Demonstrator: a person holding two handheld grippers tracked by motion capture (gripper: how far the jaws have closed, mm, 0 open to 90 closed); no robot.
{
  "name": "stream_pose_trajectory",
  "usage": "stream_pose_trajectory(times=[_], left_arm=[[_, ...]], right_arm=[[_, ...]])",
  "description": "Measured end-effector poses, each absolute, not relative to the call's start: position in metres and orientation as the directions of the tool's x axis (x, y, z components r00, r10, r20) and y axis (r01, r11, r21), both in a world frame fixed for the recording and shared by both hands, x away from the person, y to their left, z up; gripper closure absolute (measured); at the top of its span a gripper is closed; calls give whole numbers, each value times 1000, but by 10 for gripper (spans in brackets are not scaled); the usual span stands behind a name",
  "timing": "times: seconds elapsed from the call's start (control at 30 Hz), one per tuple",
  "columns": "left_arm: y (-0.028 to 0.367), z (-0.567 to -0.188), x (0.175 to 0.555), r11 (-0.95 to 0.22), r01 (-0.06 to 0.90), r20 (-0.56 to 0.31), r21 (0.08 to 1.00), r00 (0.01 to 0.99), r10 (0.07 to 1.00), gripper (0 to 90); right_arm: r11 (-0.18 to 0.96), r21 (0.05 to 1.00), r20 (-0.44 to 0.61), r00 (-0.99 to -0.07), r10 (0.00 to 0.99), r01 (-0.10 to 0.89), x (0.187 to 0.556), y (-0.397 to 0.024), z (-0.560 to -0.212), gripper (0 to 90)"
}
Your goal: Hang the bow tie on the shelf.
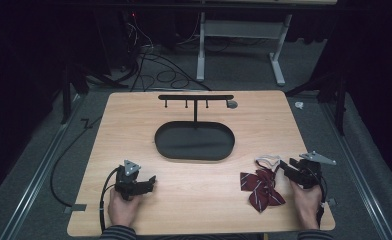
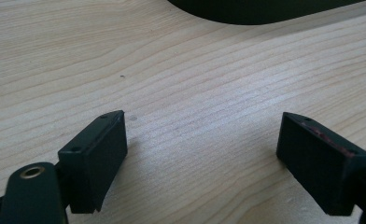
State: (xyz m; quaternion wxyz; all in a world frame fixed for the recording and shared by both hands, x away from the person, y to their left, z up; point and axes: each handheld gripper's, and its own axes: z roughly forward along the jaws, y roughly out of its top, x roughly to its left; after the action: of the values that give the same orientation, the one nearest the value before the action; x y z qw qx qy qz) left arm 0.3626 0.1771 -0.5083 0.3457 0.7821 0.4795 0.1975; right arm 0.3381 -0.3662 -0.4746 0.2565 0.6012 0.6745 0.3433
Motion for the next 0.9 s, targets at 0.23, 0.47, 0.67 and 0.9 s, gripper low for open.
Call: stream_pose_trajectory(times=[0.23,0.47,0.67,0.9], left_arm=[[177,-508,363,-301,613,-22,731,461,887,166],[177,-508,363,-301,613,-23,730,462,886,166],[177,-508,363,-301,613,-22,731,462,887,166],[177,-508,363,-301,614,-23,730,462,886,166]], right_arm=[[51,748,58,-142,988,661,350,-360,-475,575],[48,715,53,-123,991,698,356,-361,-482,601],[59,683,49,-126,991,728,361,-361,-488,661],[104,667,12,-150,989,738,361,-359,-490,836]])
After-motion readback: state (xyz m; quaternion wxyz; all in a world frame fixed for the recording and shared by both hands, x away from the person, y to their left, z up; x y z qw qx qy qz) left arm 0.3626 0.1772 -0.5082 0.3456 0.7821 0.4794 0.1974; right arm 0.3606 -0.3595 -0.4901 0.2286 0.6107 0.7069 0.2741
